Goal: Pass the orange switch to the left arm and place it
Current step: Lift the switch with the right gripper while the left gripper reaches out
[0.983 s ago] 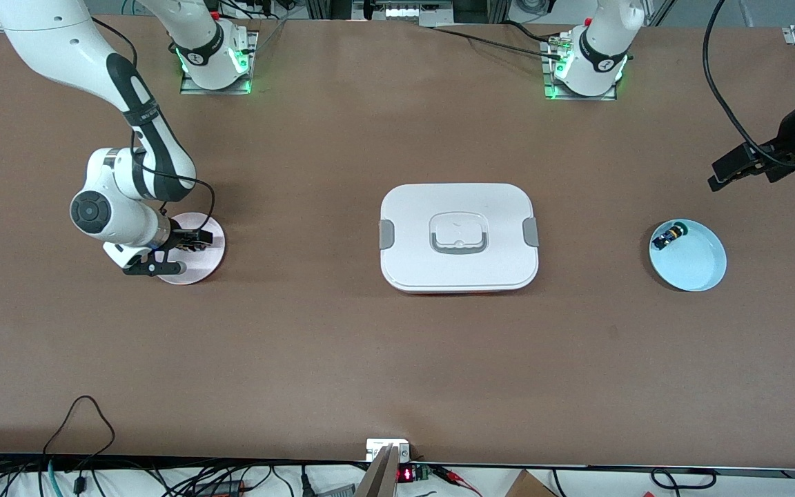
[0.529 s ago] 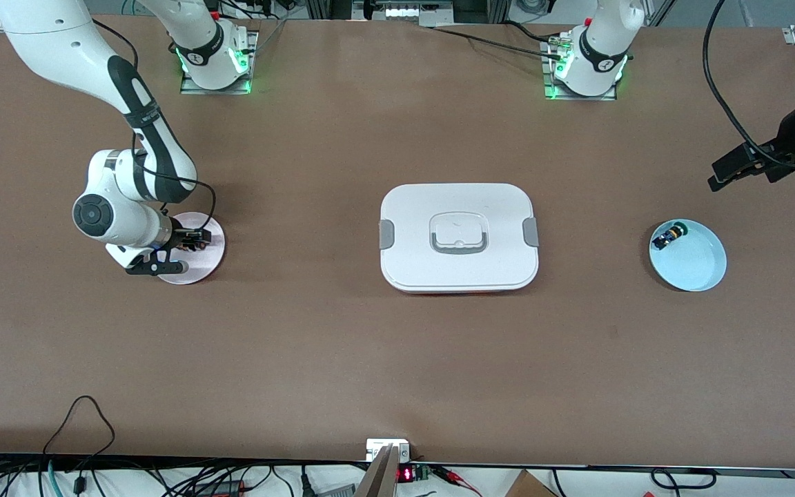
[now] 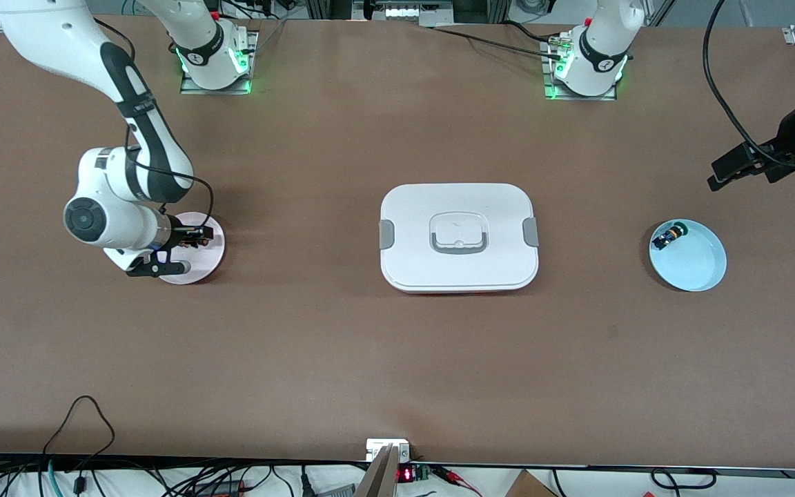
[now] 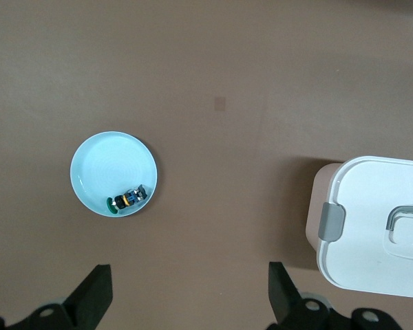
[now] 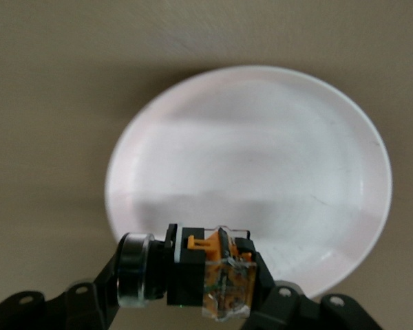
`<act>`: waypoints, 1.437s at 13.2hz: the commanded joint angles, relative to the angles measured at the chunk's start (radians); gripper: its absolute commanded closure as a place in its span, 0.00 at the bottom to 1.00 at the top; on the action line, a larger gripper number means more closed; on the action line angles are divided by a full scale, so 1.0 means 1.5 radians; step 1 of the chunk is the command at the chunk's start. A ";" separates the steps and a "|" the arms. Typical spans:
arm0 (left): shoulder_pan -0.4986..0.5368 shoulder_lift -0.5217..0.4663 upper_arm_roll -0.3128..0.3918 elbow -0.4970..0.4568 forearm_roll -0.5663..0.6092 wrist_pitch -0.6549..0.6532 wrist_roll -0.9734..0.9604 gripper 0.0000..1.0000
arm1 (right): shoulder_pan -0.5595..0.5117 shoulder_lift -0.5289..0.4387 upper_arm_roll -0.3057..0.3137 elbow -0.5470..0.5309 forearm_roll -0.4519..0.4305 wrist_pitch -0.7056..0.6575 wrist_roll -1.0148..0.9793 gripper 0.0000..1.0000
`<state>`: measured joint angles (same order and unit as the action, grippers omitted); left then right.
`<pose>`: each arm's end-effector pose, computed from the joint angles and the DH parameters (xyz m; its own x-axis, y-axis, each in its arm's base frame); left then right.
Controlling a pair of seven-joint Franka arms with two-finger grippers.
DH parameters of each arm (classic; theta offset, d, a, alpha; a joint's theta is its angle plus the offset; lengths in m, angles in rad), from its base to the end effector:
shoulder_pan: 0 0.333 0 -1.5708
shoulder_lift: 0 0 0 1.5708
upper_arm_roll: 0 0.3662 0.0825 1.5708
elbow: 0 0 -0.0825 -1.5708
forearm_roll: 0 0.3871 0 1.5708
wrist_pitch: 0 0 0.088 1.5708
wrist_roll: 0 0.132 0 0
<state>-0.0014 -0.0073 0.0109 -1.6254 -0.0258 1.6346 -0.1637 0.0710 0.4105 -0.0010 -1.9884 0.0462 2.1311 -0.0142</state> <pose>0.5606 0.0021 0.6334 0.9847 0.1739 0.0120 0.1735 -0.9844 0.0282 0.5927 0.0446 0.2560 0.9627 0.0571 -0.2645 0.0497 -0.9982 -0.0346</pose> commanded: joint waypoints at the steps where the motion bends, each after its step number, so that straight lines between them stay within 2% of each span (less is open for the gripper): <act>1: 0.003 -0.005 0.002 -0.005 -0.018 0.005 0.023 0.00 | 0.000 -0.033 0.004 0.087 0.016 -0.121 -0.016 0.71; 6: 0.003 -0.005 0.003 -0.005 -0.018 0.005 0.023 0.00 | 0.003 -0.054 0.005 0.224 0.016 -0.244 -0.042 0.71; 9: 0.004 -0.005 0.003 -0.005 -0.018 0.005 0.023 0.00 | 0.012 -0.075 0.015 0.283 0.019 -0.283 -0.123 0.71; 13: 0.004 -0.005 0.002 -0.005 -0.018 0.006 0.023 0.00 | 0.030 -0.112 0.031 0.317 0.129 -0.279 -0.268 0.71; 16: 0.004 -0.005 0.003 -0.005 -0.018 0.006 0.024 0.00 | 0.034 -0.119 0.031 0.318 0.294 -0.276 -0.428 0.71; 19: 0.004 -0.005 0.002 -0.005 -0.020 0.006 0.023 0.00 | 0.052 -0.118 0.031 0.315 0.399 -0.263 -0.541 0.71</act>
<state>-0.0005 -0.0073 0.0115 -1.6255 -0.0270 1.6346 -0.1529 0.1344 0.2345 0.0485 -1.5184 0.5569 1.7308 -0.7251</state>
